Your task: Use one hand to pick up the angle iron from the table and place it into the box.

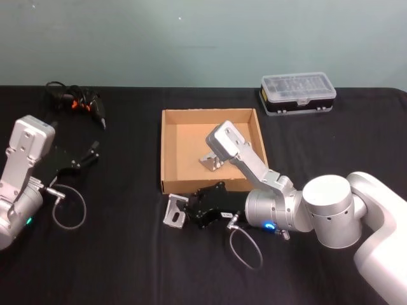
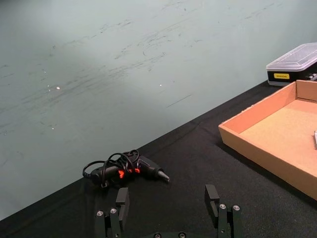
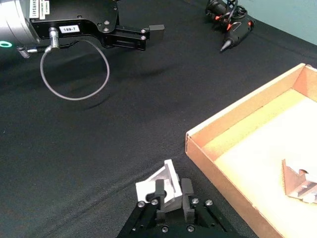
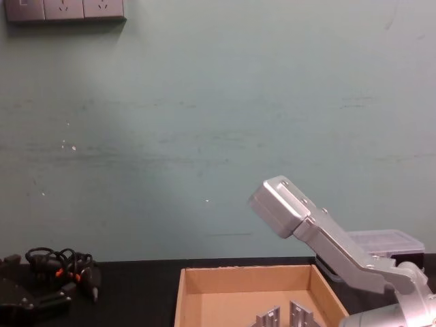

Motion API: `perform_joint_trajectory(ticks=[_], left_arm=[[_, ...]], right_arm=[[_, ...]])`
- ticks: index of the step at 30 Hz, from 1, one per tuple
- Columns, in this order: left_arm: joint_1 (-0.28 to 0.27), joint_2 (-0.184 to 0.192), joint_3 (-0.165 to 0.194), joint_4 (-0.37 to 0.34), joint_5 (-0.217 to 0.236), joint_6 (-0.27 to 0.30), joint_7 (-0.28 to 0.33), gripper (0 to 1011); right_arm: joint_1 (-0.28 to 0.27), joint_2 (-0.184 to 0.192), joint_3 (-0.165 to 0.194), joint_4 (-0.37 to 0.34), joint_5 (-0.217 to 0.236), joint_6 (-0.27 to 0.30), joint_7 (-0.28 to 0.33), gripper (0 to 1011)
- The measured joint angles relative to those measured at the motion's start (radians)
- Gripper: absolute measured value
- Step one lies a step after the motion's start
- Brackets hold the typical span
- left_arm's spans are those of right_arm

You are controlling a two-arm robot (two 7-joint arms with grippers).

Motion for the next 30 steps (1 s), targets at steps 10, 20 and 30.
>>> perform_joint_trajectory(ticks=[10,20,30], left_arm=[[0.000,0.000,0.000,0.000,0.000,0.000,0.000,1000],[0.000,0.000,0.000,0.000,0.000,0.000,0.000,1000],[0.000,0.000,0.000,0.000,0.000,0.000,0.000,1000]], right_arm=[[0.000,-0.002,0.000,0.003,-0.004,-0.004,0.002,98],[-0.038,0.026,0.039,-0.090,0.025,-0.001,-0.013,98],[-0.090,0.070,0.118,-0.209,0.085,-0.001,-0.065,98]])
